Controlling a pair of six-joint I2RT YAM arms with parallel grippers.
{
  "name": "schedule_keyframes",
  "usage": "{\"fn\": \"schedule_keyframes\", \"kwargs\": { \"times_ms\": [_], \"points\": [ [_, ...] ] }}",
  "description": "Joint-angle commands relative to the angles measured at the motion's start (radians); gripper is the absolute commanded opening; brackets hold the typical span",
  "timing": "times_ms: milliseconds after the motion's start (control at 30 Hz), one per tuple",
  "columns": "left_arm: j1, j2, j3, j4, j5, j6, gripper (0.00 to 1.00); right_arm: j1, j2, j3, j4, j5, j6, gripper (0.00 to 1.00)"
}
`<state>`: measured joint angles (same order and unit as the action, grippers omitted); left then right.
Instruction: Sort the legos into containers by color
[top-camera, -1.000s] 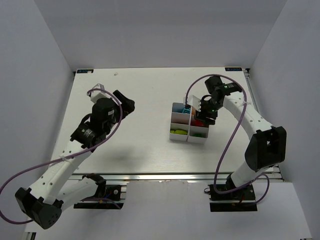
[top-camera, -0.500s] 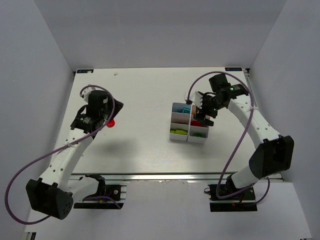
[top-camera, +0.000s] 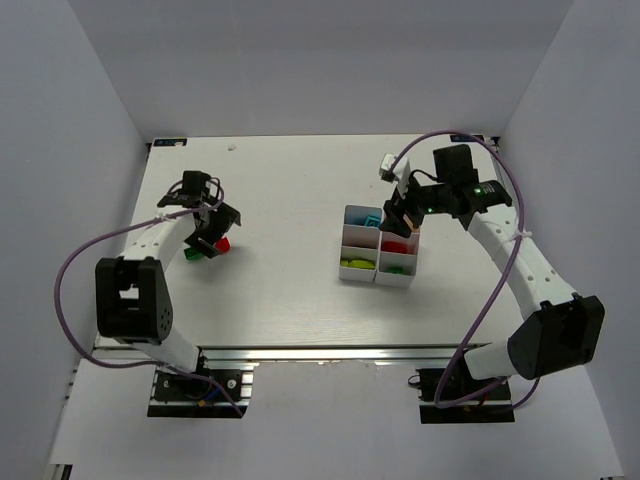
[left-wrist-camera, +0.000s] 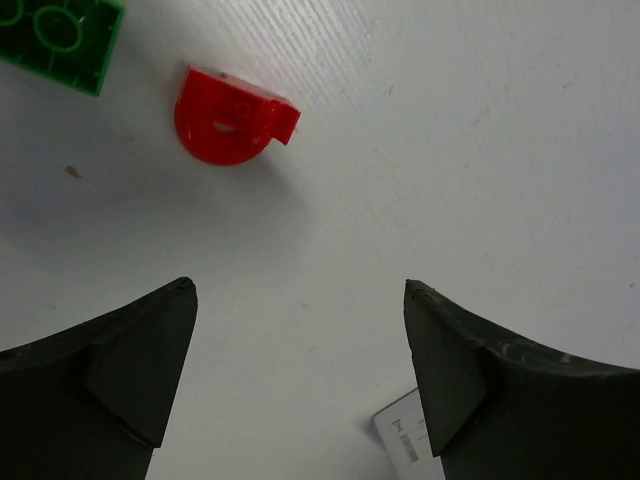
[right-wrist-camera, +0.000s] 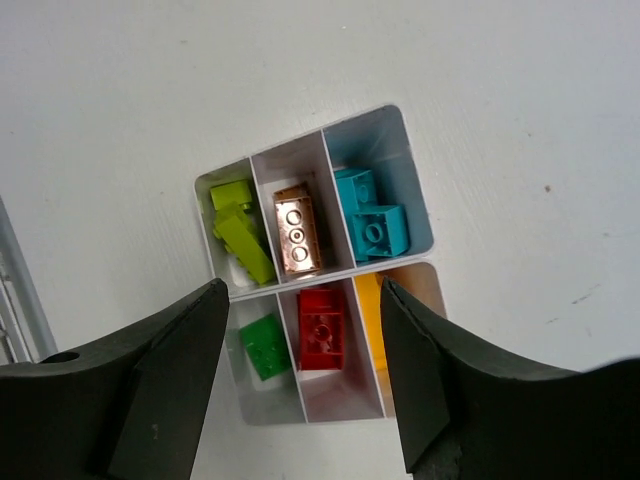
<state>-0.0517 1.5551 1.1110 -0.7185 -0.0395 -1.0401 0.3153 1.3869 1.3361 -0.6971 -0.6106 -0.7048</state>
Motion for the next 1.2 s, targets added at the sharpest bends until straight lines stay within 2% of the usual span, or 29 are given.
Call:
{"fn": "schedule_keyframes", "kwargs": {
  "times_ms": [0, 200, 500, 733, 967, 1067, 1167],
  "points": [
    [0.004, 0.058, 0.062, -0.015, 0.000, 0.046, 0.94, -0.001, -0.015, -0.026, 0.090, -0.064, 0.086, 0.68],
    [0.006, 0.219, 0.165, -0.107, -0.100, 0.112, 0.94, -0.001, -0.037, -0.075, 0.126, -0.055, 0.088, 0.69],
    [0.006, 0.344, 0.245, -0.134, -0.183, 0.160, 0.93, -0.004, -0.052, -0.106, 0.153, -0.048, 0.094, 0.70],
    [0.007, 0.398, 0.277, -0.128, -0.200, 0.164, 0.85, -0.015, -0.058, -0.115, 0.160, -0.051, 0.099, 0.70],
    [0.007, 0.416, 0.291, -0.131, -0.226, 0.176, 0.65, -0.018, -0.065, -0.120, 0.160, -0.054, 0.099, 0.70],
    [0.007, 0.407, 0.276, -0.124, -0.212, 0.181, 0.53, -0.022, -0.066, -0.121, 0.159, -0.054, 0.097, 0.70],
    [0.007, 0.381, 0.247, -0.104, -0.171, 0.196, 0.35, -0.024, -0.068, -0.120, 0.160, -0.052, 0.097, 0.70]
  ]
}}
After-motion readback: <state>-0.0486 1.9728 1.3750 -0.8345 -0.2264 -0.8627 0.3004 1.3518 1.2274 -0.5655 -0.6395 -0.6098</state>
